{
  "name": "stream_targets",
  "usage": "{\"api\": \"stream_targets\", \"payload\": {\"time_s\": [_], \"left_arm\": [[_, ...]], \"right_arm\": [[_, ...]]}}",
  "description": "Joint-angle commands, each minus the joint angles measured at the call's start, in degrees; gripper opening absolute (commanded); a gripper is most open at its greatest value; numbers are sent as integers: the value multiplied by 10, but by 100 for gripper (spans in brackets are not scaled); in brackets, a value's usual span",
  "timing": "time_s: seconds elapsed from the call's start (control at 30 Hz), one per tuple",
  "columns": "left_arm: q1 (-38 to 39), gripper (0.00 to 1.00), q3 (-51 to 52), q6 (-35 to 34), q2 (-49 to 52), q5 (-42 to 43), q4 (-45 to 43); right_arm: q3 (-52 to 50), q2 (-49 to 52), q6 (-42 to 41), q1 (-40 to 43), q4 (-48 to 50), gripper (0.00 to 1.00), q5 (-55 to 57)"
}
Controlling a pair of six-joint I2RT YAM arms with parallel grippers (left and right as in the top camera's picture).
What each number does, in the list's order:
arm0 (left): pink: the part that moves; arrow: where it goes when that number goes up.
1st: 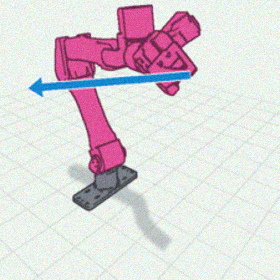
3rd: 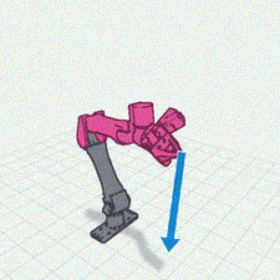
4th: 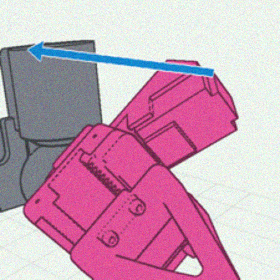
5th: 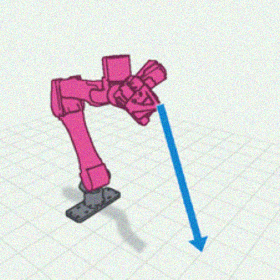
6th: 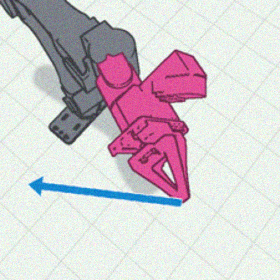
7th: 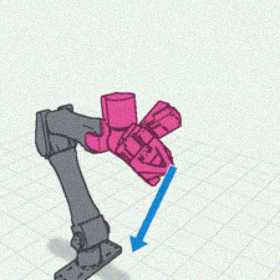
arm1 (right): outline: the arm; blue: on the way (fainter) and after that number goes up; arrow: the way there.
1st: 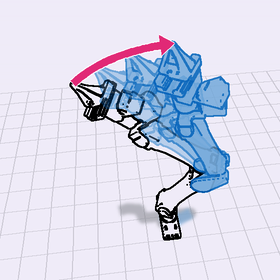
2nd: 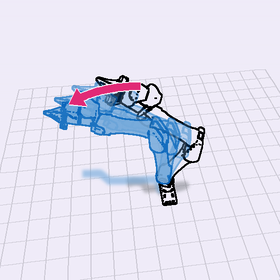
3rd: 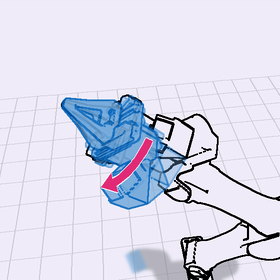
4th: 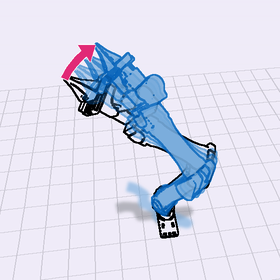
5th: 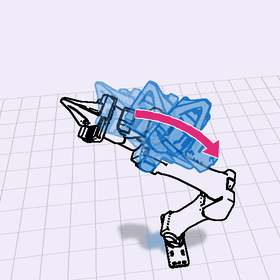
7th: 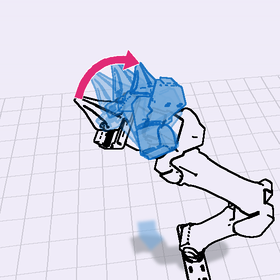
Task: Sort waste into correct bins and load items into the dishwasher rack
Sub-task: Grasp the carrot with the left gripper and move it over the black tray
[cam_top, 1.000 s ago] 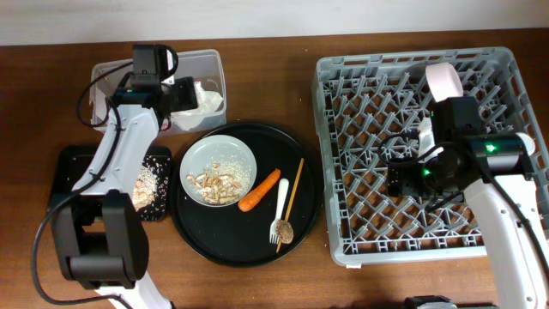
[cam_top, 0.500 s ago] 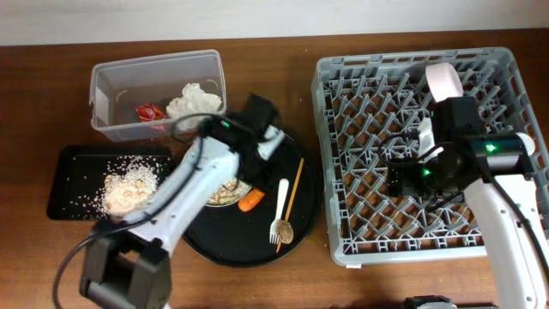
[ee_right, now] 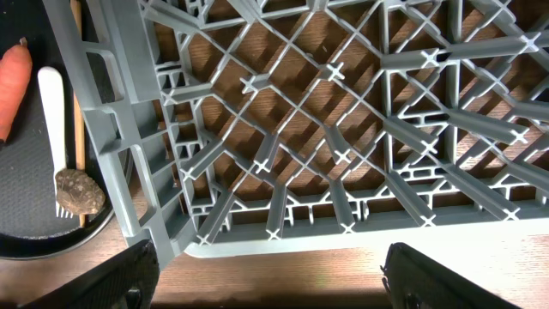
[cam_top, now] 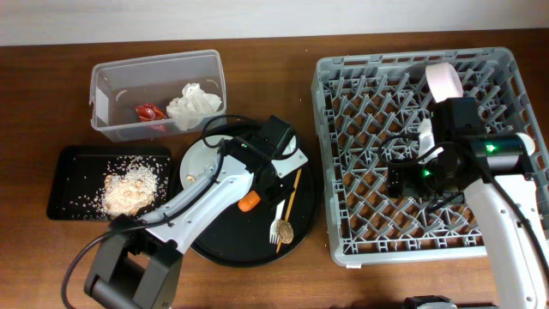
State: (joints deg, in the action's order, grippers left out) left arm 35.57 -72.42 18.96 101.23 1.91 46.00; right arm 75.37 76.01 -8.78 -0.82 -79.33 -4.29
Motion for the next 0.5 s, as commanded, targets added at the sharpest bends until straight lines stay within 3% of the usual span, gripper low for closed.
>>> {"api": "stream_targets", "payload": {"time_s": [0.0, 0.37, 0.47], "left_arm": [[2, 73, 7, 22, 17, -2, -3], [2, 73, 8, 21, 127, -42, -14], [3, 62, 8, 21, 130, -41, -14]], "right_arm": [[7, -5, 4, 4, -3, 88, 5], [7, -5, 4, 3, -4, 88, 5], [7, -5, 4, 4, -4, 88, 5]]}}
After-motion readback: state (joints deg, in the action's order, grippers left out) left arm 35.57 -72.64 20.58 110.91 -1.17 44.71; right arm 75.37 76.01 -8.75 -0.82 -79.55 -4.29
